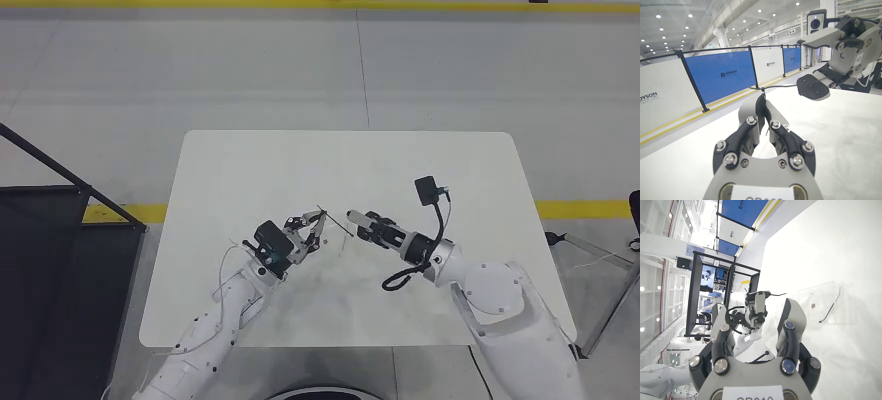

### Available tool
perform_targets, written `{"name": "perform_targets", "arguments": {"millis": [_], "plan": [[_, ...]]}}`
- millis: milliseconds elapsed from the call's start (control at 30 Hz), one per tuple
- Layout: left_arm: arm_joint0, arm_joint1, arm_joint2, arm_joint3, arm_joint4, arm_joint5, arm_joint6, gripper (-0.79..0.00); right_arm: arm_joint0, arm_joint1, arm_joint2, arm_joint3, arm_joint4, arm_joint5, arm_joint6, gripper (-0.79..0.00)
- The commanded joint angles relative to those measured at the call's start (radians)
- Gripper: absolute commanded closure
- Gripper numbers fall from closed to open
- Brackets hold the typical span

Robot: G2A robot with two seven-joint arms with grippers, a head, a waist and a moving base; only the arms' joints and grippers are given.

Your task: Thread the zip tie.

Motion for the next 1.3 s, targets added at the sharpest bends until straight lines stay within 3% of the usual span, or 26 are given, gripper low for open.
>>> {"name": "perform_targets", "arguments": {"millis": [0,167,533,767,1267], "plan": [[0.001,-0.001,0.003,-0.001,0.010,0.019,-0.001,0.000,-0.006,-0.001,-0.005,-0.006,0.001,-0.009,-0.006,-0.480],[0.002,-0.003,0.011,0.001,0.019,0.033,0.000,0.000,-0.012,-0.004,-0.026,-0.009,0.002,-0.029,-0.010,-0.360],[-0.002,-0.006,0.019,0.006,0.028,0.040,-0.002,0.000,0.026,-0.016,-0.089,0.013,-0.039,0.000,-0.020,-0.299],[-0.002,-0.006,0.018,0.007,0.029,0.038,0.000,0.000,0.032,-0.018,-0.092,0.018,-0.041,0.001,-0.019,0.000],[-0.002,-0.006,0.021,0.008,0.046,0.033,0.009,0.000,0.044,-0.023,-0.097,0.026,-0.047,0.019,-0.011,0.000]]}}
